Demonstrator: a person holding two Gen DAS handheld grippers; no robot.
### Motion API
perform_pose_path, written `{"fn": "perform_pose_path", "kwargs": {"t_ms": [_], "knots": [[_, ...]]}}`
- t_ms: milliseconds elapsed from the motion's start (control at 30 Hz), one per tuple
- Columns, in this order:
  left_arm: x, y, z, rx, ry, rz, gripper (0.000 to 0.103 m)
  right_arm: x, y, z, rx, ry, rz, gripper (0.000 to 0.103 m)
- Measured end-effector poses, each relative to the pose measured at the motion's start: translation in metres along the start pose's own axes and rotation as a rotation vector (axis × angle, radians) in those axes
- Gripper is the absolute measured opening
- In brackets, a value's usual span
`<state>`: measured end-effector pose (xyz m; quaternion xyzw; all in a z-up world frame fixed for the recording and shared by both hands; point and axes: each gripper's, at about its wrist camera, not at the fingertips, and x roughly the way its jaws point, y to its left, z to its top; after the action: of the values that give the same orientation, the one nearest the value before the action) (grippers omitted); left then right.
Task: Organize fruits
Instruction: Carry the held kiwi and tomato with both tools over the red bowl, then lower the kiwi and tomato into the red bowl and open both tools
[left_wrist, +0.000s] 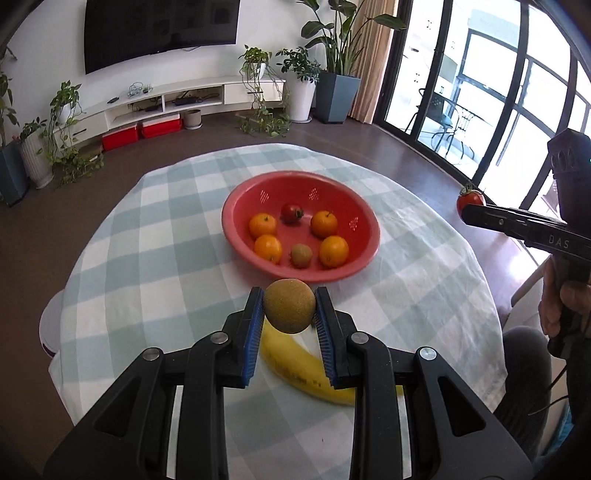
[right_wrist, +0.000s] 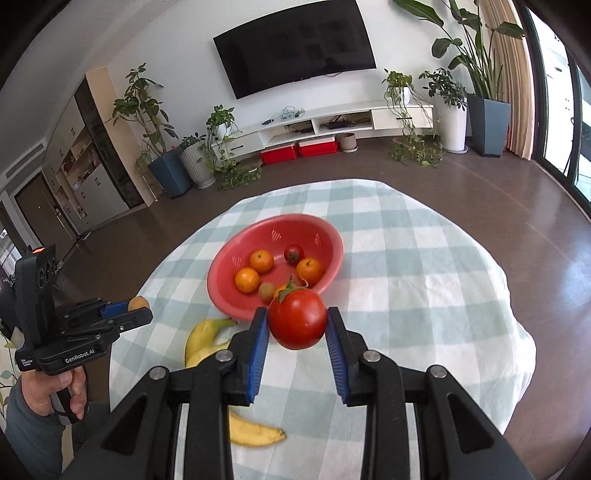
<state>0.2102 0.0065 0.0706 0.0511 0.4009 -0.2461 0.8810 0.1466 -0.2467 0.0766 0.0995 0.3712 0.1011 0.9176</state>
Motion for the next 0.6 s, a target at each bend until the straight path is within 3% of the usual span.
{"fn": "perform_pose_path", "kwargs": {"t_ms": [167,300,600], "knots": [[0.040,-0.008,0.048,0.052,0.015,0.019,0.026,0.038,0.004,0.030,-0.021,0.035,0.029,0.034],[0.084,-0.010,0.067,0.072,0.057,0.031,0.026,0.074,0.005,0.038,-0.037,0.088,0.037,0.034],[0.154,-0.008,0.062,0.069,0.136,0.036,0.026,0.138,-0.001,0.035,-0.042,0.199,0.041,0.034]]}}
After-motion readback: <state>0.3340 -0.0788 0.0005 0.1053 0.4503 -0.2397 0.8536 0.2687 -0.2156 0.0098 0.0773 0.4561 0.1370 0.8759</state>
